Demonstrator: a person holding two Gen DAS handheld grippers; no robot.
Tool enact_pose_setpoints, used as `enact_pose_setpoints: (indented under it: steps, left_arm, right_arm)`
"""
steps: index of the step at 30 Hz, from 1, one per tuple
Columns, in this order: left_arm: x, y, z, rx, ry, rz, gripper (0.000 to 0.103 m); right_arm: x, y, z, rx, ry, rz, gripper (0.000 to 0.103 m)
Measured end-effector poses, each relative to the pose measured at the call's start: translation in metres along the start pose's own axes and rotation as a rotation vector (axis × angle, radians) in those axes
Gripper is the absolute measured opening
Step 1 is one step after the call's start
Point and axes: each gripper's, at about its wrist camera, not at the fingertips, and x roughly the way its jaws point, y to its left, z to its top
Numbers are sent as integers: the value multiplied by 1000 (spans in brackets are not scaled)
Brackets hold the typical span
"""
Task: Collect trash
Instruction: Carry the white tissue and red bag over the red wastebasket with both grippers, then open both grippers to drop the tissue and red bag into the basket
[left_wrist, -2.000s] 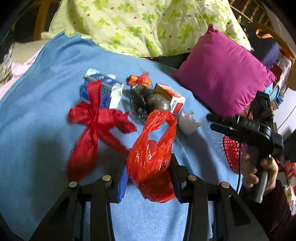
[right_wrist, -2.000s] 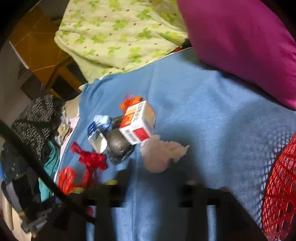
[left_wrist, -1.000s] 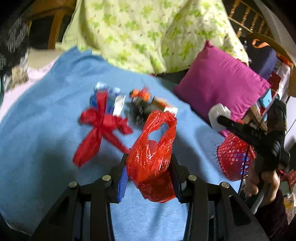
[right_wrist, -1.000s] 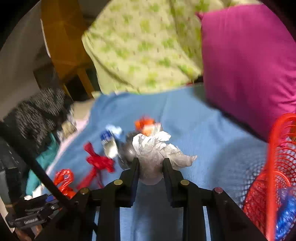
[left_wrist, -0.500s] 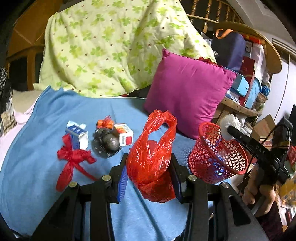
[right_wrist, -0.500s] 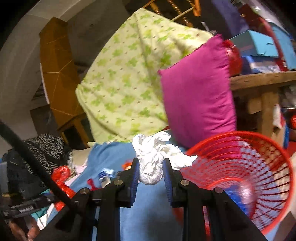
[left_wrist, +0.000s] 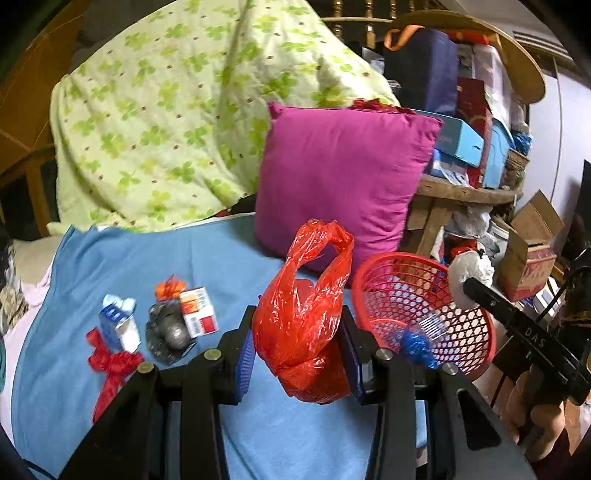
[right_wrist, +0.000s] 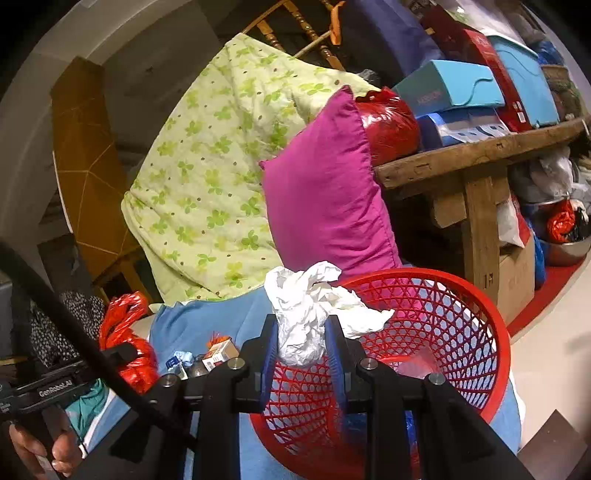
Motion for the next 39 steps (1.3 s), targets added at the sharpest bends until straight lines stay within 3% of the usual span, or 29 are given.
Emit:
enact_pose_setpoints:
  steps: [12, 24, 34, 37, 39]
  left_arm:
    - [10, -34, 17, 57, -12, -17, 43]
    - [20, -63, 37, 67, -28, -123, 43]
    - [53, -87, 36, 59, 42, -218, 45]
    - [60, -93, 33, 69, 55, -223, 51]
    - [63, -95, 31, 73, 55, -216, 64]
  right_arm:
    - [-2, -12, 2, 58, 1, 32, 27]
    - [-14, -35, 6, 154, -39, 11, 27]
    - [-15, -55, 7, 237, -33, -17, 30]
    - [-11, -56, 6, 244, -19, -21, 30]
    - [-8, -59, 6, 257, -6, -22, 30]
